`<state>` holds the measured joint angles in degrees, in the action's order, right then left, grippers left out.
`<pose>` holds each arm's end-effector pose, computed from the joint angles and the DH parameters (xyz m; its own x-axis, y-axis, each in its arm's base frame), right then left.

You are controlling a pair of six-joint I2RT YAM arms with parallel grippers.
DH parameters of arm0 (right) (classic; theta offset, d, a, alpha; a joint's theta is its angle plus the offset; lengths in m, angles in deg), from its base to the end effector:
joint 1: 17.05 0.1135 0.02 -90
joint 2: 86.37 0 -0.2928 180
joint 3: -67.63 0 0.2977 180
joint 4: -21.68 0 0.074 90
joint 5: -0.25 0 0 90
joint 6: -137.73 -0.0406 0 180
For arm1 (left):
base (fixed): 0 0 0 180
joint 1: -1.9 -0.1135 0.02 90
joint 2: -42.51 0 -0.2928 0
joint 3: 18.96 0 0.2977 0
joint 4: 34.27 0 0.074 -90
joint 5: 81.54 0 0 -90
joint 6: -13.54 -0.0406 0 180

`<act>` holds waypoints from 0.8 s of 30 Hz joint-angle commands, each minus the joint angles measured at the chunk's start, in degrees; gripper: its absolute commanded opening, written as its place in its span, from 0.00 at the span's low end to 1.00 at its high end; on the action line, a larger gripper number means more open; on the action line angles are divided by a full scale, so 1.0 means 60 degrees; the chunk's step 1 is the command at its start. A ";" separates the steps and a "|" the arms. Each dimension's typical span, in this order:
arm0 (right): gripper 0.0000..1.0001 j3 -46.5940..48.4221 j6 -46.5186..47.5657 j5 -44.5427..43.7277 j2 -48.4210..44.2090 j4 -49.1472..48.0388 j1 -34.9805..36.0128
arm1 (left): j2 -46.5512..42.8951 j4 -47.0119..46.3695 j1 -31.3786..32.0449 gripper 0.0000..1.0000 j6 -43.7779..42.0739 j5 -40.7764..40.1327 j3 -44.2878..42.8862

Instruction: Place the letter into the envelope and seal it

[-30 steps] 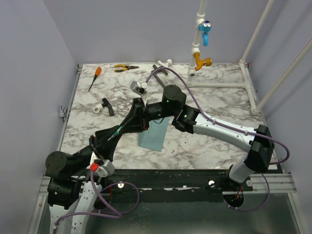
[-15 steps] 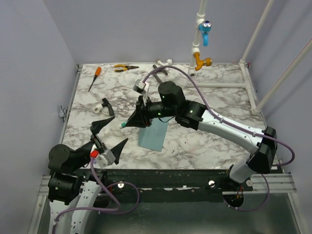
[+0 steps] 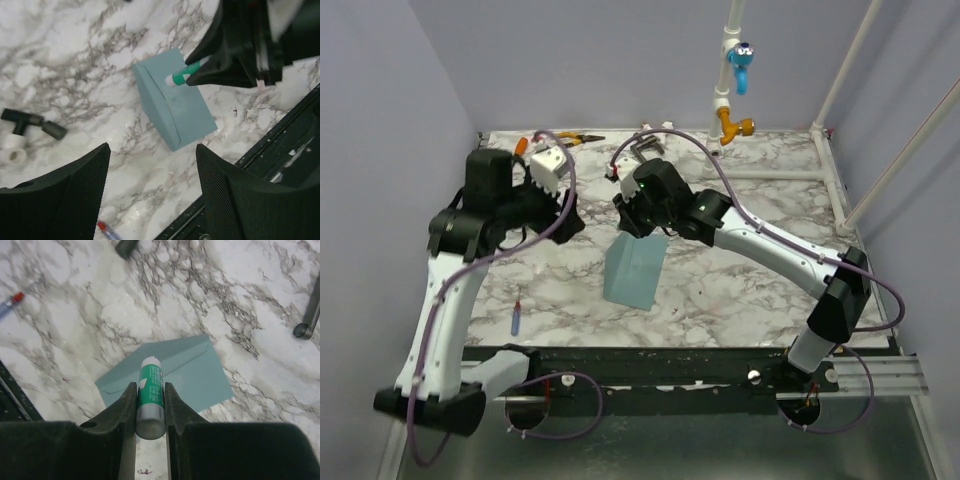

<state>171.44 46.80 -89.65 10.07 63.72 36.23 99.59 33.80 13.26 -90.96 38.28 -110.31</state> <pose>0.2644 0.3546 0.3775 -0.3531 -0.4462 -0.8223 -0.7968 0.6041 0.0143 0.1898 -0.0587 0.4662 -0.3838 0.2987 -0.8738 0.6942 0.7173 -0.0598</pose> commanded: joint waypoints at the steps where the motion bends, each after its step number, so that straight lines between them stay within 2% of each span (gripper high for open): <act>1: 0.01 -0.0604 0.1317 -0.0652 0.0437 0.0050 0.0016 | 0.1944 0.2050 0.0000 0.70 0.2002 -0.0750 -0.0209; 4: 0.01 -0.0649 0.1259 -0.0694 0.0917 0.0416 -0.0080 | 0.1667 0.0094 0.0017 0.72 0.2841 -0.0751 0.1496; 7: 0.01 -0.1184 0.1036 -0.0090 0.0984 0.0113 -0.0184 | 0.1802 -0.1307 0.0124 0.72 0.3701 -0.0152 0.2848; 9: 0.01 -0.1377 0.0860 0.0263 0.1187 0.0022 -0.0193 | 0.1970 -0.1956 0.0194 0.72 0.4026 -0.0211 0.3266; 15: 0.00 -0.1166 0.0499 -0.0456 0.1978 0.0478 -0.0218 | 0.2754 -0.3857 0.0627 0.67 0.5232 -0.0742 0.4303; 18: 0.01 -0.0821 0.0536 -0.0249 0.2362 0.0855 -0.0211 | 0.3199 -0.4682 0.0813 0.63 0.5834 -0.1013 0.4974; 24: 0.01 -0.0389 0.0408 -0.0310 0.2746 0.1286 -0.0222 | 0.4016 -0.5359 0.0821 0.57 0.6628 -0.1469 0.5540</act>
<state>166.99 50.16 -90.73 25.81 68.66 35.33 121.75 8.03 18.05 -57.13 32.68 -78.86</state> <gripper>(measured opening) 0.224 0.589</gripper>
